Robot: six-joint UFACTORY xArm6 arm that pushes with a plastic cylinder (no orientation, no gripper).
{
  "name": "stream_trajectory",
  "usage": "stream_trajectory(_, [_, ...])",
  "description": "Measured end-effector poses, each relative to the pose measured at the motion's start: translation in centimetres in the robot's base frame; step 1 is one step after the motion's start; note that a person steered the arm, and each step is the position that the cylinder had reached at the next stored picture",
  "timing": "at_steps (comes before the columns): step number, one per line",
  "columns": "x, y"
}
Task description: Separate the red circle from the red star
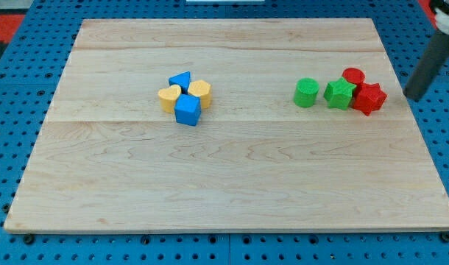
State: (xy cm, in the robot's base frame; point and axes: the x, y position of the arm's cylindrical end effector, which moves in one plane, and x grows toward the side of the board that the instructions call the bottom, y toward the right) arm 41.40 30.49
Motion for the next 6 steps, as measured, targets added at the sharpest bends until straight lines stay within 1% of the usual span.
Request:
stream_trajectory(1, [2.2, -0.8])
stream_trajectory(2, [0.6, -2.6])
stream_trajectory(3, [-2.1, -5.7])
stream_trajectory(5, [-6.3, -13.4])
stream_trajectory(6, [-8.0, -15.2])
